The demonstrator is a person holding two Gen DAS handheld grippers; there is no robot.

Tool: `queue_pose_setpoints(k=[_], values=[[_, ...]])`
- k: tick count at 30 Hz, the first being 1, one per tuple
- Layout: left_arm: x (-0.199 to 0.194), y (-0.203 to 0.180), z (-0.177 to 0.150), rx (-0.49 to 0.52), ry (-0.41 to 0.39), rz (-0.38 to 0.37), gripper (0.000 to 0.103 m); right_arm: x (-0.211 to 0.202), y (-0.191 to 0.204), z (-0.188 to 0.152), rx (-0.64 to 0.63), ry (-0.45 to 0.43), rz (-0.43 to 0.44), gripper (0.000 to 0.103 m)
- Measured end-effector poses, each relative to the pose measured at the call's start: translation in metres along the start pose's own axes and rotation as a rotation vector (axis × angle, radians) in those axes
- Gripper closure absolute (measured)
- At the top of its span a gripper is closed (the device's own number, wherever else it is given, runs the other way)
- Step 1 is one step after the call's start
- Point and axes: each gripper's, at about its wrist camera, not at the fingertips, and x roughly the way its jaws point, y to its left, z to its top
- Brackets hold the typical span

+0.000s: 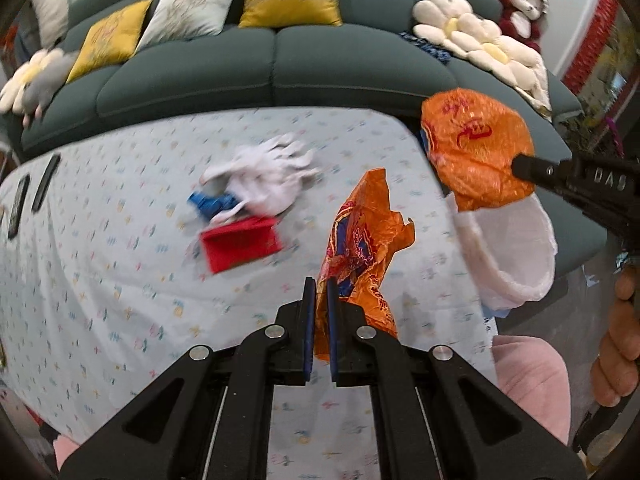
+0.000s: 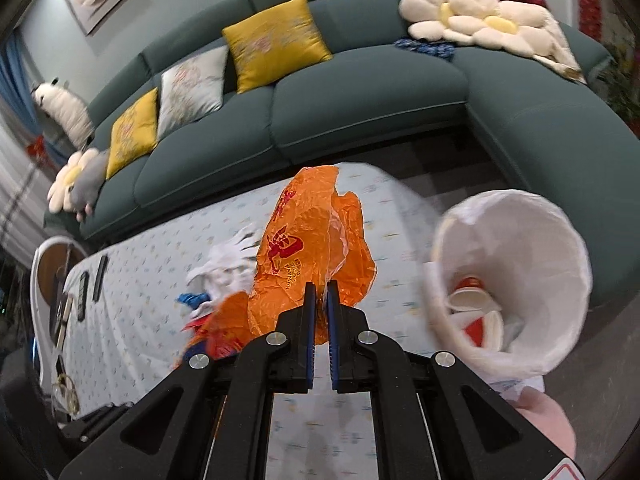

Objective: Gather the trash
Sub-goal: 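Carry both orange wrappers to the bin and release them inside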

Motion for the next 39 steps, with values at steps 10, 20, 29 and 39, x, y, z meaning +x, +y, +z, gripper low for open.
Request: queue_pose_setpoints(k=[10, 20, 29, 39], values=[[-0.001, -0.093, 0.029, 0.136, -0.040, -0.041, 0.098, -0.034, -0.088, 0.005, 0.087, -0.062, -0.081, 0.097], [0.016, -0.172, 0.055, 0.244, -0.052, -0.080, 0.098, -0.042, -0.165, 0.001, 0.174, -0.068, -0.146, 0.097], [0.037, -0.225, 0.068, 0.312, -0.034, -0.109, 0.097, -0.034, -0.207, -0.005, 0.231, -0.047, -0.189, 0.097], [0.049, -0.229, 0.071, 0.295, -0.013, -0.086, 0.085, -0.025, -0.219, -0.001, 0.252, -0.033, -0.197, 0.097]])
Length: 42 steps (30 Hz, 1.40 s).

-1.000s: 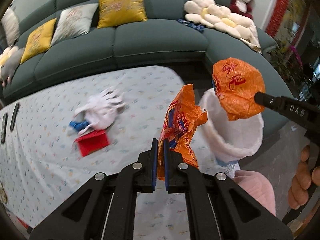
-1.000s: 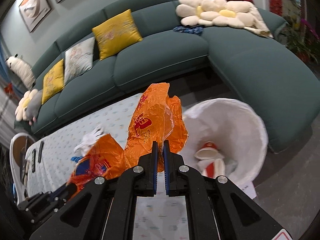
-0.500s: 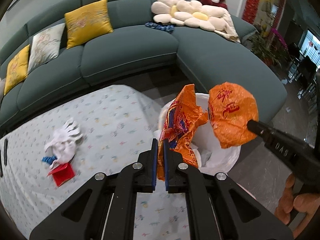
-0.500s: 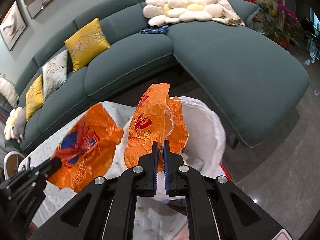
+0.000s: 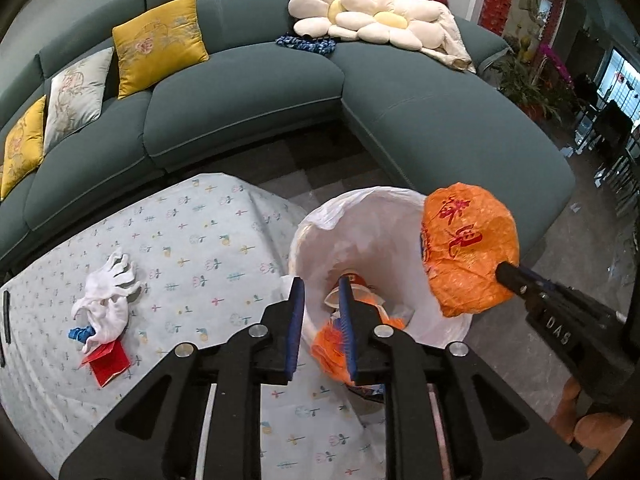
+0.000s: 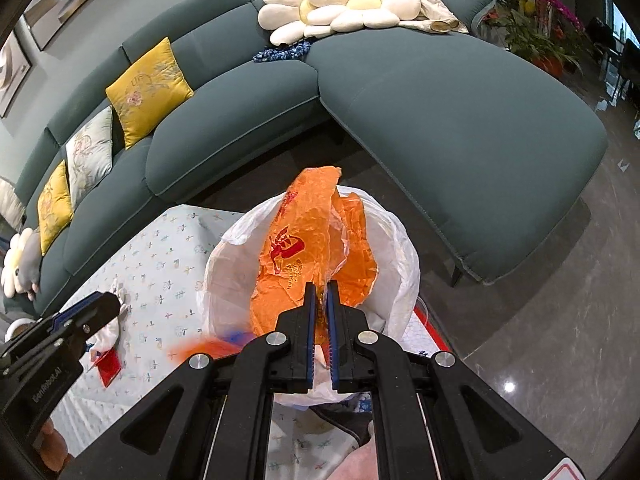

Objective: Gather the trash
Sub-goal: 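Carry both orange wrappers to the bin and release them inside, then move both tools back to the table toward the red card and white gloves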

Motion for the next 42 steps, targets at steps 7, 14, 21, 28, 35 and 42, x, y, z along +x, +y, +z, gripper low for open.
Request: queue_pose_setpoints(k=[7, 14, 21, 28, 35, 42], values=[[-0.002, 0.016, -0.006, -0.035, 0.003, 0.017, 0.074, 0.004, 0.013, -0.002, -0.016, 0.007, 0.011, 0.097], [-0.006, 0.034, -0.013, -0.078, -0.012, 0.044, 0.059, 0.004, 0.029, -0.003, -0.039, -0.002, 0.012, 0.082], [-0.008, 0.051, -0.021, -0.116, -0.009, 0.060, 0.055, -0.003, 0.044, -0.004, -0.067, -0.017, 0.020, 0.074], [-0.016, 0.063, -0.028, -0.139, -0.021, 0.071, 0.055, -0.009, 0.063, -0.009, -0.110, -0.022, 0.017, 0.069], [-0.024, 0.082, -0.035, -0.173, -0.030, 0.080, 0.054, -0.014, 0.083, -0.013, -0.144, -0.024, 0.025, 0.066], [-0.030, 0.108, -0.047, -0.212, -0.038, 0.097, 0.050, -0.019, 0.110, -0.020, -0.199, -0.032, 0.031, 0.056]])
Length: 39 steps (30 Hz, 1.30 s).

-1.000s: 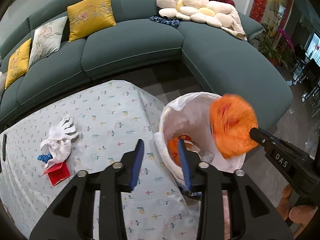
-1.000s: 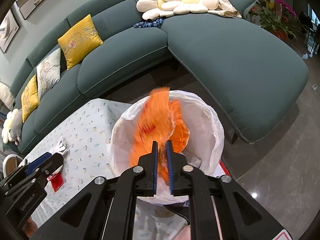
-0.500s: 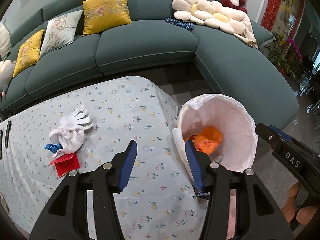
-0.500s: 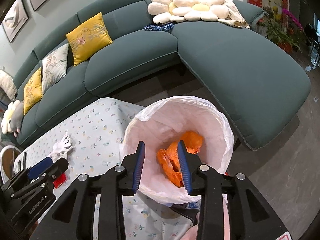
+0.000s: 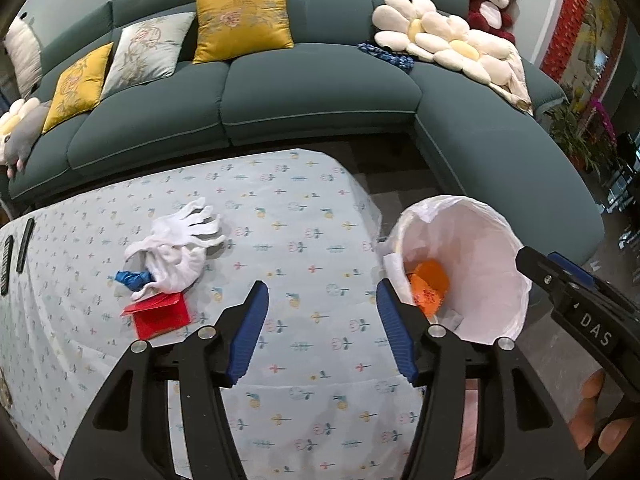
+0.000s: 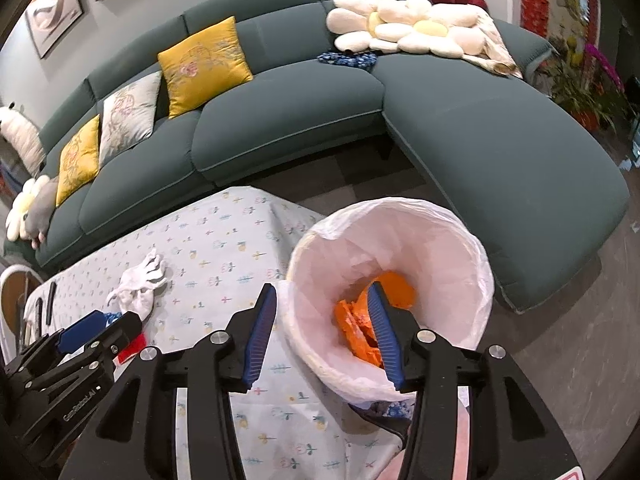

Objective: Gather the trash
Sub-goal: 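Move both tools back to the table toward the red card and white gloves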

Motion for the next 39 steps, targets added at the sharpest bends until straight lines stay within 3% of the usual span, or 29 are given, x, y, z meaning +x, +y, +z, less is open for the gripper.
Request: queue_pose_setpoints(k=[13, 27, 32, 39], values=[[0.000, 0.088, -0.030, -0.123, 0.013, 0.081, 0.039, 0.009, 0.064, -0.016, -0.085, 0.033, 0.037, 0.052], [0.013, 0.182, -0.066, -0.316, 0.075, 0.156, 0.038, 0.035, 0.138, -0.045, -0.185, 0.106, 0.082, 0.051], [0.025, 0.208, -0.073, -0.417, 0.112, 0.132, 0.037, 0.049, 0.157, -0.051, -0.212, 0.133, 0.095, 0.051], [0.049, 0.244, -0.075, -0.688, 0.170, 0.016, 0.037, 0.072, 0.180, -0.054, -0.233, 0.172, 0.110, 0.051]])
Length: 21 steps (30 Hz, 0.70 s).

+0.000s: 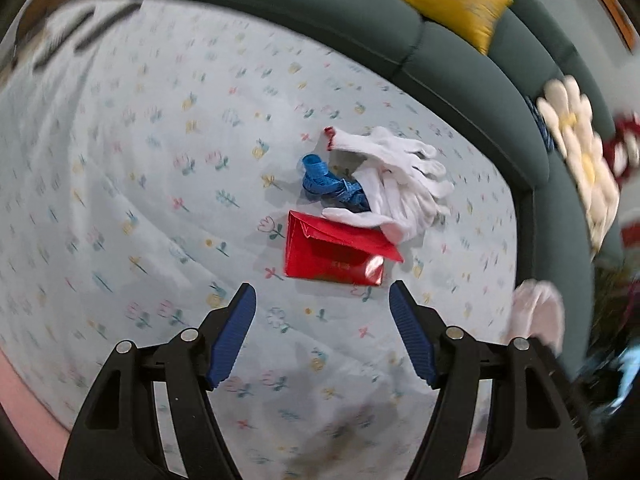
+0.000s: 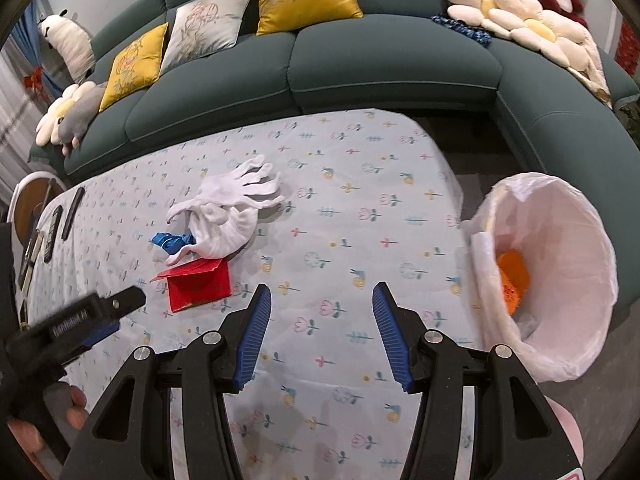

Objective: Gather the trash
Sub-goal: 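Move both tools back to the table toward the red card and white gloves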

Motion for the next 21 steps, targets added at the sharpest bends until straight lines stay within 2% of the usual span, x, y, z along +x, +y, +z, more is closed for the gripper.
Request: queue_pose_setpoints(k=[6, 9, 11, 12, 14, 15, 16, 21], values=[[0.021, -0.009, 0.017, -0.047, 0.041, 0.003, 0.040, 0.022, 0.013, 0.012, -0.010, 0.029, 0.008, 0.051], [0.036, -0.014, 0.023, -0.058, 0.077, 0.011, 0.049, 0.031, 0.019, 0.018, -0.019, 0.040, 0.009, 0.051], [0.045, -0.014, 0.025, -0.079, 0.101, 0.004, 0.062, 0.039, 0.025, 0.024, -0.028, 0.045, 0.010, 0.051], [0.049, -0.013, 0.025, -0.091, 0.115, -0.002, 0.065, 0.042, 0.027, 0.027, -0.032, 0.048, 0.010, 0.051], [0.057, -0.012, 0.026, -0.108, 0.131, -0.012, 0.080, 0.050, 0.033, 0.033, -0.037, 0.055, 0.010, 0.051], [0.059, -0.011, 0.027, -0.113, 0.134, -0.016, 0.083, 0.055, 0.036, 0.036, -0.037, 0.060, 0.013, 0.051], [0.060, -0.009, 0.027, -0.117, 0.137, -0.026, 0.093, 0.058, 0.038, 0.039, -0.035, 0.062, 0.016, 0.051], [0.057, 0.003, 0.025, -0.129, 0.130, -0.043, 0.099, 0.072, 0.053, 0.051, -0.033, 0.075, 0.048, 0.051]])
